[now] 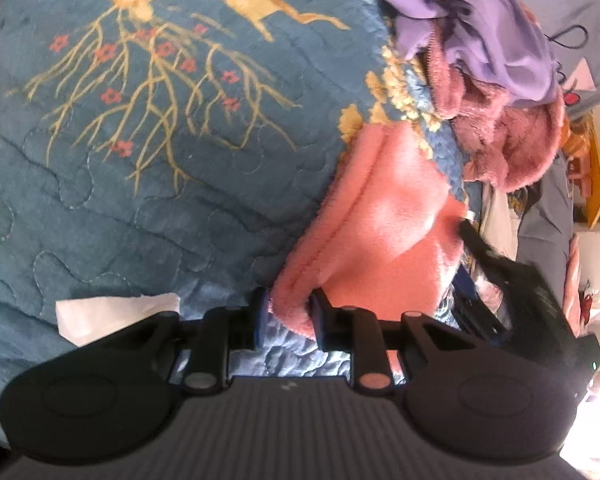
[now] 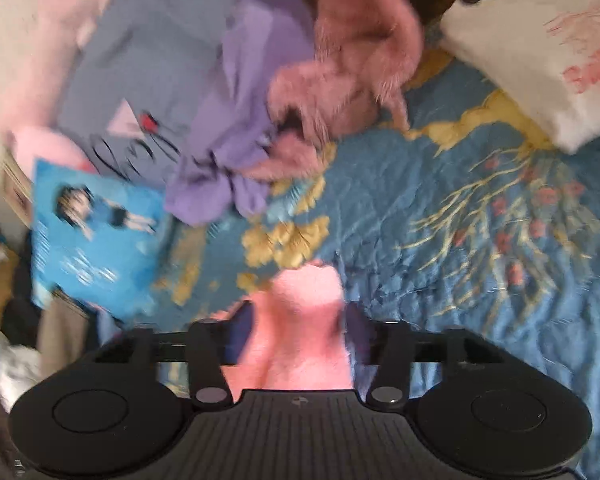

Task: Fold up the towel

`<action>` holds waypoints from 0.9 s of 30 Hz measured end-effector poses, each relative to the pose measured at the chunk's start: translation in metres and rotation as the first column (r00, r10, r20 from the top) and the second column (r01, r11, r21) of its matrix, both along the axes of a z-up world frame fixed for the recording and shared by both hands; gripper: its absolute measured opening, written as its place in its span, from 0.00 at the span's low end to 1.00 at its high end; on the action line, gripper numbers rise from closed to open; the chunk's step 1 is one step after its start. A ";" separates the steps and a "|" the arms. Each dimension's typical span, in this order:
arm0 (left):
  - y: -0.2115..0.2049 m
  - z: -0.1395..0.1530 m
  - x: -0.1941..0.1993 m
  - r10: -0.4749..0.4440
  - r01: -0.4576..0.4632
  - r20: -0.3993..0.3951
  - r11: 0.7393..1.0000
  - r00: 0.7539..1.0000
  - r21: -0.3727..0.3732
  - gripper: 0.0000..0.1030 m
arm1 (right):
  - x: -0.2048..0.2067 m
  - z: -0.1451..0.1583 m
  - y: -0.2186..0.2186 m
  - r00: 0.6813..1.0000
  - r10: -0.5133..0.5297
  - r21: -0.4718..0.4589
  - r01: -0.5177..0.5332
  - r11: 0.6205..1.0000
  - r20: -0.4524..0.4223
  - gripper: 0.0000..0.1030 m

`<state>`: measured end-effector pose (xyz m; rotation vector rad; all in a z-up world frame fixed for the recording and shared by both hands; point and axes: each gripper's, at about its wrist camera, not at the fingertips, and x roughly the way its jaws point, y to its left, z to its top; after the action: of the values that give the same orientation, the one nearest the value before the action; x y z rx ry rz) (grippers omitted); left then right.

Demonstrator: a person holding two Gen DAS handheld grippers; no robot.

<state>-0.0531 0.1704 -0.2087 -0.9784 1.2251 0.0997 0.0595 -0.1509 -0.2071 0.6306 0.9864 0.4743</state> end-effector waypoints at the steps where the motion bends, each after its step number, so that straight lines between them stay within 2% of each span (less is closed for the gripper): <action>1: -0.001 0.002 0.000 -0.004 0.004 0.008 1.000 1.000 0.007 0.25 | -0.006 0.001 -0.004 1.000 0.002 0.012 -0.002 1.000 -0.001 0.58; 6: 0.001 0.007 -0.004 0.011 -0.010 0.042 1.000 0.999 -0.015 0.25 | -0.037 0.005 -0.025 1.000 0.013 0.070 -0.013 0.997 -0.008 0.58; 9: 0.001 0.007 -0.005 0.017 -0.016 0.060 1.000 0.998 -0.013 0.25 | -0.049 0.001 -0.023 0.999 0.027 0.056 -0.025 0.998 -0.023 0.57; 10: 0.000 0.007 -0.005 0.013 -0.013 0.064 1.000 0.998 -0.008 0.25 | -0.050 0.000 -0.022 0.999 0.028 0.046 -0.027 0.999 -0.028 0.52; 11: -0.001 0.008 -0.005 0.010 -0.010 0.068 1.000 0.998 -0.002 0.25 | -0.052 -0.001 -0.021 0.999 0.029 0.036 -0.028 0.999 -0.034 0.38; 13: -0.002 0.007 -0.004 0.003 -0.004 0.067 1.000 0.998 0.008 0.25 | -0.055 -0.003 -0.019 0.998 0.032 0.016 -0.031 0.999 -0.045 0.19; 14: -0.002 0.006 -0.003 0.005 -0.005 0.063 1.000 0.998 0.009 0.25 | -0.057 -0.004 -0.018 0.998 0.033 0.006 -0.033 0.999 -0.050 0.16; 23: -0.005 -0.006 0.005 0.009 -0.009 0.030 1.000 0.999 0.008 0.25 | -0.067 -0.005 -0.007 0.996 0.050 -0.106 -0.058 0.993 -0.071 0.12; 27: -0.006 -0.010 0.009 0.010 -0.010 0.017 1.000 1.000 0.008 0.27 | -0.063 -0.017 -0.011 0.995 0.037 -0.096 -0.046 0.994 -0.096 0.13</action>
<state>-0.0445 0.1648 -0.2190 -0.9768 1.2037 0.1042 -0.0032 -0.1620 -0.2244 0.5489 1.1074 0.4333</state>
